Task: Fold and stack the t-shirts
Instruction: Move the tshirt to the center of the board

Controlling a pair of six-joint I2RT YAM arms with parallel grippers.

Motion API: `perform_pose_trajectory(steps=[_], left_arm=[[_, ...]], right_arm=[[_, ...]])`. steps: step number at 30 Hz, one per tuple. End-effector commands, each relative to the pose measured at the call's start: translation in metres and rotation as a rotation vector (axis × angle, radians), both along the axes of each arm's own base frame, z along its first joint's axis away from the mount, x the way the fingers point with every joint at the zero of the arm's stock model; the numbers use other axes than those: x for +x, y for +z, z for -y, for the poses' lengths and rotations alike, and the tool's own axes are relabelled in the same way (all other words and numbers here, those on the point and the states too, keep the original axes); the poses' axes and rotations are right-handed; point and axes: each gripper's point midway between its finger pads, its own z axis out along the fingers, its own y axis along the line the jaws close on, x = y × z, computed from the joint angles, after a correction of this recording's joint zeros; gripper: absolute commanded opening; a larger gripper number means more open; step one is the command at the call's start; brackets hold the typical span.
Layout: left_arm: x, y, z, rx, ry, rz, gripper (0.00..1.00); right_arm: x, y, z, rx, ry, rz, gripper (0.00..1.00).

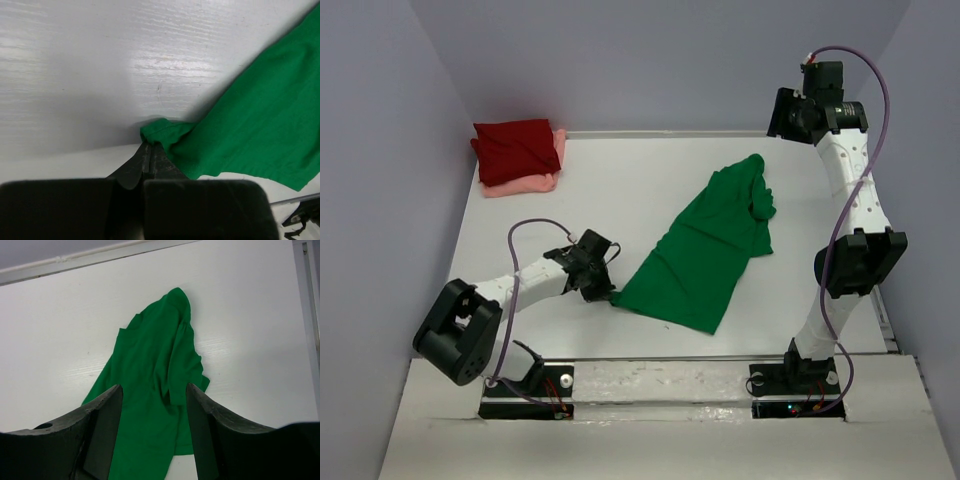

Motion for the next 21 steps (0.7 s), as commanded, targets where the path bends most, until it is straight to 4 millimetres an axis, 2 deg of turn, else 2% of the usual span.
perform_pose_trajectory(steps=[1, 4, 5, 8, 9, 10, 11, 13, 14, 15, 16, 20, 21], left_arm=[[0.022, 0.034, -0.015, 0.087, 0.003, 0.135, 0.0], [0.034, 0.068, -0.028, 0.155, 0.006, 0.228, 0.0], [0.046, 0.095, -0.027, 0.159, 0.013, 0.314, 0.0], [0.054, 0.131, -0.035, 0.223, -0.023, 0.4, 0.0], [0.065, 0.155, -0.037, 0.238, -0.005, 0.455, 0.0], [0.065, 0.16, -0.044, 0.281, -0.005, 0.451, 0.0], [0.074, 0.181, -0.048, 0.31, 0.004, 0.502, 0.0], [0.079, 0.194, -0.056, 0.359, 0.028, 0.519, 0.0], [0.08, 0.192, -0.063, 0.408, 0.033, 0.497, 0.0], [0.086, 0.207, -0.07, 0.438, 0.08, 0.528, 0.0], [0.086, 0.209, -0.077, 0.473, 0.095, 0.515, 0.0], [0.099, 0.231, -0.078, 0.485, 0.113, 0.554, 0.0], [0.103, 0.243, -0.073, 0.46, 0.109, 0.581, 0.0]], right_arm=[[-0.004, 0.013, 0.0, 0.006, 0.014, 0.038, 0.59], [-0.003, 0.008, 0.0, 0.005, 0.014, 0.03, 0.59], [-0.003, 0.007, 0.0, 0.005, 0.014, 0.027, 0.59], [-0.003, -0.004, -0.001, 0.012, 0.018, 0.004, 0.59], [-0.003, -0.007, 0.0, 0.01, 0.014, -0.003, 0.59], [-0.004, -0.009, 0.0, 0.011, 0.007, -0.009, 0.59], [-0.005, -0.013, 0.0, 0.012, 0.009, -0.019, 0.59], [-0.006, -0.014, -0.001, 0.018, 0.011, -0.022, 0.58], [-0.007, -0.013, -0.002, 0.022, 0.016, -0.019, 0.58], [-0.009, -0.014, -0.003, 0.024, 0.019, -0.02, 0.58], [-0.01, -0.009, -0.002, 0.02, 0.016, -0.007, 0.58], [-0.014, -0.005, -0.002, 0.016, 0.023, -0.001, 0.58], [-0.014, -0.007, -0.002, 0.018, 0.025, -0.004, 0.58]])
